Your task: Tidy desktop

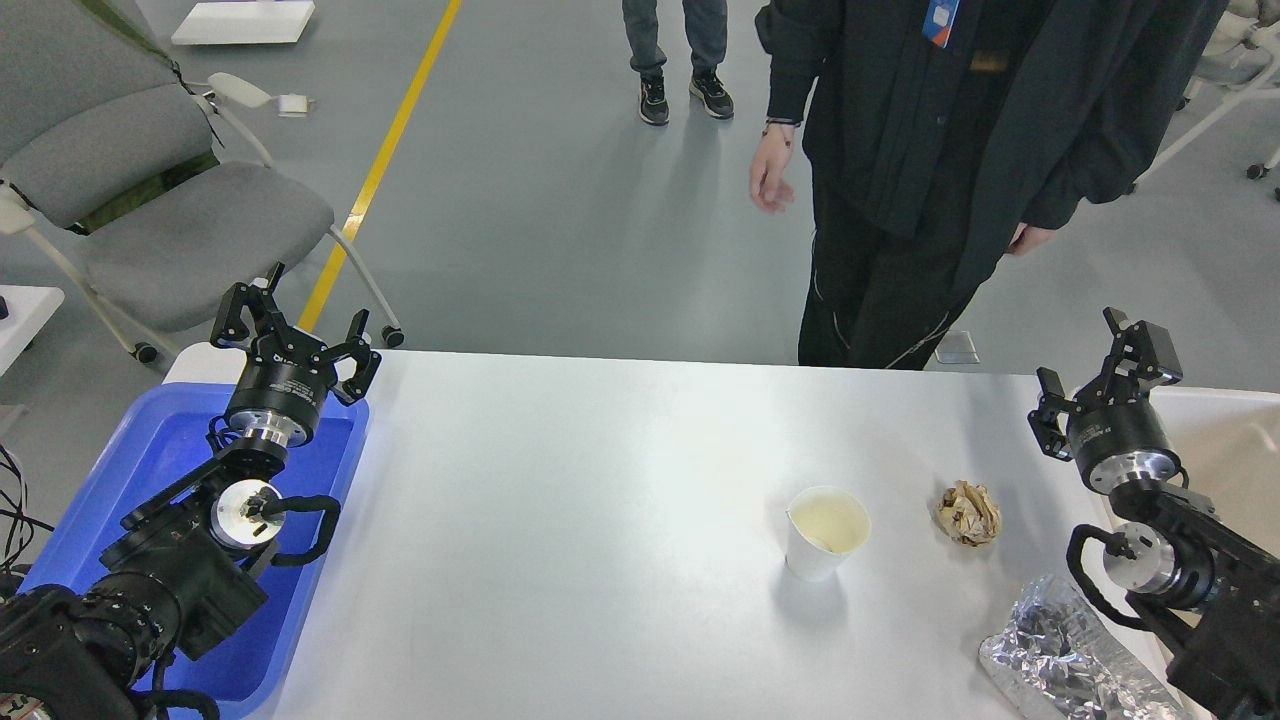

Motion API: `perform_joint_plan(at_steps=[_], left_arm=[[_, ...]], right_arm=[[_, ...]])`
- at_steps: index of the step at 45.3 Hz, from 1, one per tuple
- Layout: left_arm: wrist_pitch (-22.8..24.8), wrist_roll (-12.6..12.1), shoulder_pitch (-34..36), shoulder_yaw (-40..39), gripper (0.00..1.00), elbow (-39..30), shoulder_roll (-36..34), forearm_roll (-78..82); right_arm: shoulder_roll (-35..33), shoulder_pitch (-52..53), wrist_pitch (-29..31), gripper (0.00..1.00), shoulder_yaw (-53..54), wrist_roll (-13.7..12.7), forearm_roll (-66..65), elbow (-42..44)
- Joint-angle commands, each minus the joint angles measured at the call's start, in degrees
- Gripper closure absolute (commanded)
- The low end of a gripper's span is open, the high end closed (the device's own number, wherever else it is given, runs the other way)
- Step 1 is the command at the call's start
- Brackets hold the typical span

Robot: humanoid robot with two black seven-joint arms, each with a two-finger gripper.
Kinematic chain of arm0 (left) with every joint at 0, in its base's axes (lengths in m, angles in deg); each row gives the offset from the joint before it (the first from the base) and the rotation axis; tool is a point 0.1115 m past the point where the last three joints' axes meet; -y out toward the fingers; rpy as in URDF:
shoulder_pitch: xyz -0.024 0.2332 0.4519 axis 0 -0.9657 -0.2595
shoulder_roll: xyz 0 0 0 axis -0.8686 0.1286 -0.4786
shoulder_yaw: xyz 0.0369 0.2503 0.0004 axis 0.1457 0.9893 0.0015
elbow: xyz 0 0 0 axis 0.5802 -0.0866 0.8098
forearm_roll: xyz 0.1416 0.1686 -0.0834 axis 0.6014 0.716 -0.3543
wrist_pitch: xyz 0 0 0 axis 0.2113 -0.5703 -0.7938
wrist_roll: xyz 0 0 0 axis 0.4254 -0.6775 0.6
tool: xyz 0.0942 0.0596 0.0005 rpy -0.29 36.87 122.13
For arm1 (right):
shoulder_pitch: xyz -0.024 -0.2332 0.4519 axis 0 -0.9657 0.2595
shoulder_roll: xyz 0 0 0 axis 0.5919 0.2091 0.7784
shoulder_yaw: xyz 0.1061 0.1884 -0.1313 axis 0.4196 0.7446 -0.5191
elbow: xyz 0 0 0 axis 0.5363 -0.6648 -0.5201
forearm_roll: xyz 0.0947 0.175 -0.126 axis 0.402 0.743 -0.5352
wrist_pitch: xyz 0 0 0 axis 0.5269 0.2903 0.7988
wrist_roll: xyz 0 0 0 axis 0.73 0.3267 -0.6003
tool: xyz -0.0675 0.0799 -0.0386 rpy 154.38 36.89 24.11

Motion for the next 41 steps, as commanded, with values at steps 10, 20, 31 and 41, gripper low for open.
perform_joint_plan(at_steps=[10, 20, 31, 41], left_arm=[[0.0, 0.0, 0.0, 0.0, 0.0, 0.0, 0.0, 0.0], [0.0, 0.0, 0.0, 0.0, 0.0, 0.0, 0.0, 0.0], [0.0, 0.0, 0.0, 0.0, 0.0, 0.0, 0.0, 0.0], [0.0, 0.0, 0.0, 0.0, 0.0, 0.0, 0.0, 0.0]], right_arm=[[-0.1, 0.0, 0.0, 0.0, 0.0, -0.1, 0.2, 0.1], [-0.3, 1.1, 0.1, 0.0, -1.7, -0.9, -0.4, -1.5], [-8.3, 6.5, 0.8, 0.0, -8.2, -12.4, -3.5, -7.7], [-16.2, 11.4, 1.4, 0.0, -12.7, -15.8, -14.1, -18.5]])
